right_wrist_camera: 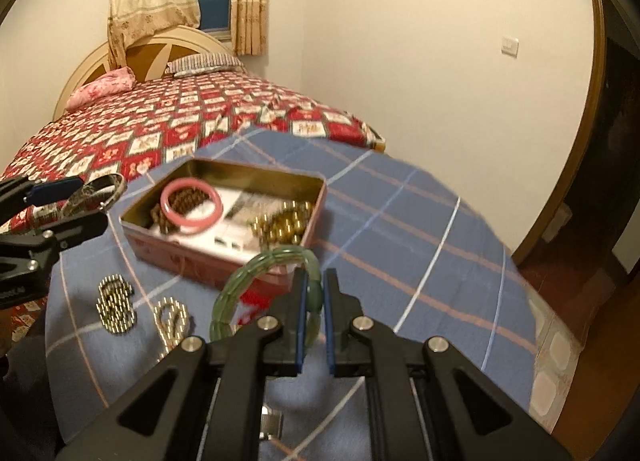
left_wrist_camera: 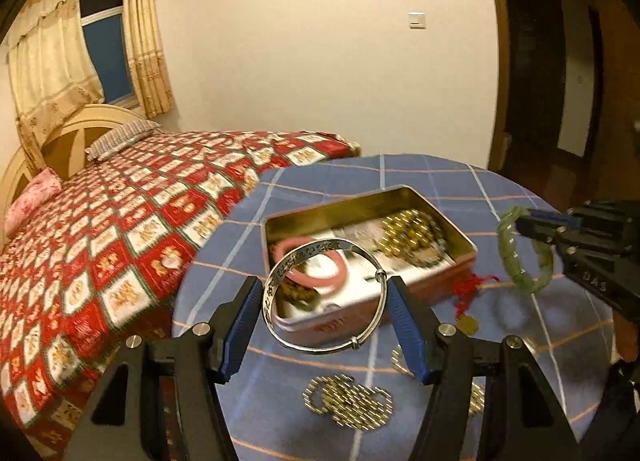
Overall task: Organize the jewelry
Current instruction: 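Carry the silver bangle and jade bangle over the tin and open both tools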
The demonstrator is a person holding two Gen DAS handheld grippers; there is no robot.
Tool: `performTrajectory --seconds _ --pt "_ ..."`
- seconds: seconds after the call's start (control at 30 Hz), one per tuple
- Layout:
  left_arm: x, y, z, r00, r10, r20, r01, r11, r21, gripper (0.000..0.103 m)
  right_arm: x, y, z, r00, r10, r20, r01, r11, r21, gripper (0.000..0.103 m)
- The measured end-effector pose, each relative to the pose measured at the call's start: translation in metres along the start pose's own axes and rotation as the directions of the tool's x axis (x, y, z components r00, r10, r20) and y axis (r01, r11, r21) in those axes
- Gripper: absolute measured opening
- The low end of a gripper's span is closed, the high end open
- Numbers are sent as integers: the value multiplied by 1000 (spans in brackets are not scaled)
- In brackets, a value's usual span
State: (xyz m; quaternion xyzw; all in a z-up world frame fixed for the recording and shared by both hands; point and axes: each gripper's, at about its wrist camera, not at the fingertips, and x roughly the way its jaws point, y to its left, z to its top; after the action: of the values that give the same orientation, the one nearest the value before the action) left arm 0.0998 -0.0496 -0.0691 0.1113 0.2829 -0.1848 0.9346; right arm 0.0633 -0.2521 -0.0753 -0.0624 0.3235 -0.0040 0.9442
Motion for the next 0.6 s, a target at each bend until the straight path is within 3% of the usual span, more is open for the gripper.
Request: performTrajectory --seconds 0.4,0.6 --pt "31 11 27 995 94 -20 -94 996 0 64 28 12 49 999 -36 31 39 995 -94 9" --pt "54 11 40 991 127 -38 -127 992 -13 64 46 13 65 998 -40 42 44 995 -89 9"
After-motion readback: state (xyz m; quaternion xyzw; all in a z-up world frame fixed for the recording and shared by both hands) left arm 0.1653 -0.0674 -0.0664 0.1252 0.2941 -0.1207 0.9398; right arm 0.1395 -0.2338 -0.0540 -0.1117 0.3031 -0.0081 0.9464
